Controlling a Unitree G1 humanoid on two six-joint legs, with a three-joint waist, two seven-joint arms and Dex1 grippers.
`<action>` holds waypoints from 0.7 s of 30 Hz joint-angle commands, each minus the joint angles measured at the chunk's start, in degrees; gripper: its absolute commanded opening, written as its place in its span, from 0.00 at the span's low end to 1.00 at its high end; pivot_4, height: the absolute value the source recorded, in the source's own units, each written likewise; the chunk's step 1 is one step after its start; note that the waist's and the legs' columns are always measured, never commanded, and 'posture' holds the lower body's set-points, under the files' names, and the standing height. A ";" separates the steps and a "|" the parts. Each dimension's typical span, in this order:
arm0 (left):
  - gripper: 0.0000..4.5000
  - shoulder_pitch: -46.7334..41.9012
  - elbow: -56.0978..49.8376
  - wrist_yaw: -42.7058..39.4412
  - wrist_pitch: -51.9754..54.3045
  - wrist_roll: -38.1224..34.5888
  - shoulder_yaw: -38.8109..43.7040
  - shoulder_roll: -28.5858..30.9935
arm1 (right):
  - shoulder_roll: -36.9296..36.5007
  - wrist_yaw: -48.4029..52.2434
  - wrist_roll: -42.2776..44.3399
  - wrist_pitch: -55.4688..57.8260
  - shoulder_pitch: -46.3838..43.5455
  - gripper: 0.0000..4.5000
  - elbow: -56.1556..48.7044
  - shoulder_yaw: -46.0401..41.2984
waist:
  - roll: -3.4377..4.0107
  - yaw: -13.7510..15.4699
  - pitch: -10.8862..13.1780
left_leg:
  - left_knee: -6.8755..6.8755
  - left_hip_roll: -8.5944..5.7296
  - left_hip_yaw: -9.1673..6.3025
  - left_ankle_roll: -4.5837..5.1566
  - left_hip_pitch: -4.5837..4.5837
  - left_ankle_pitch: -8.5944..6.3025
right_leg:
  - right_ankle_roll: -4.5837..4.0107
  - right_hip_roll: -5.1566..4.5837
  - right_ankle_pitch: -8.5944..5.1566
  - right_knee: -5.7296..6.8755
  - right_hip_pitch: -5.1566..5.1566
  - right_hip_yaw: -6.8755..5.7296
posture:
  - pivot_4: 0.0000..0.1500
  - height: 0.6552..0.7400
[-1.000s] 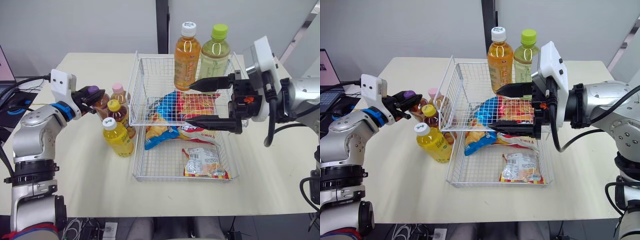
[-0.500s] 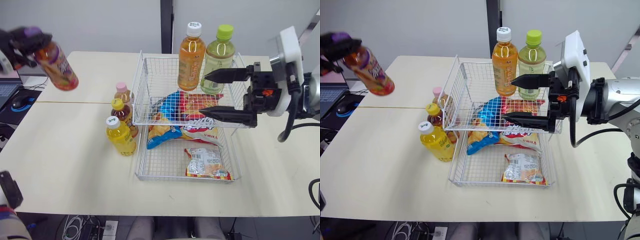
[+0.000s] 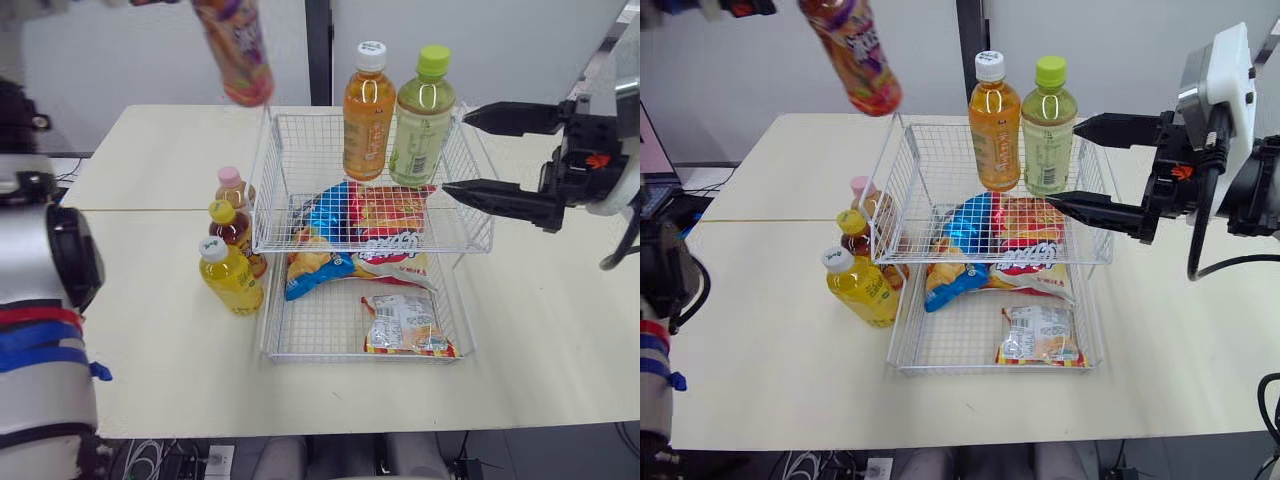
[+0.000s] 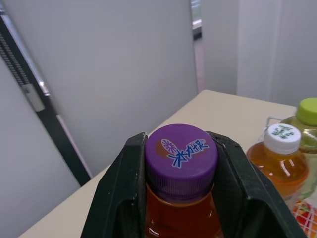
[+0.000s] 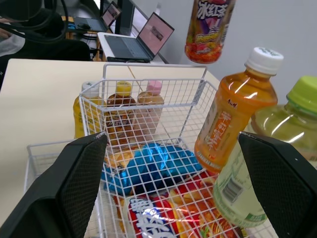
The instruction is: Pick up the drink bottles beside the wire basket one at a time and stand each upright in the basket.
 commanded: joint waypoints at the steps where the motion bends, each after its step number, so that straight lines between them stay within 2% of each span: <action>1: 0.30 -4.18 0.60 -2.04 -2.39 0.35 1.10 -1.65 | -0.95 -0.66 1.48 0.21 0.48 1.00 -2.20 -2.14 | 0.00 -0.18 0.00 | -0.01 0.00 0.01 0.00 0.00 0.00 | 0.00 0.00 0.00 0.00 0.00 0.01 | 1.00 1.00; 10: 0.30 -3.34 4.60 -2.55 -4.79 2.22 1.65 -7.45 | -1.27 -2.82 2.30 0.43 1.39 1.00 -3.66 -2.37 | 0.00 -0.20 0.00 | 0.01 -0.01 0.01 0.00 -0.01 0.00 | 0.00 -0.01 0.00 0.00 -0.02 0.03 | 1.00 1.00; 21: 0.30 4.09 0.23 -0.02 0.05 1.35 3.41 -9.79 | -2.38 -3.48 3.04 1.54 1.37 1.00 -3.94 -2.42 | 0.01 0.06 -0.01 | 0.06 -0.01 -0.01 0.00 0.00 0.00 | 0.01 -0.03 0.00 0.03 0.00 0.03 | 1.00 1.00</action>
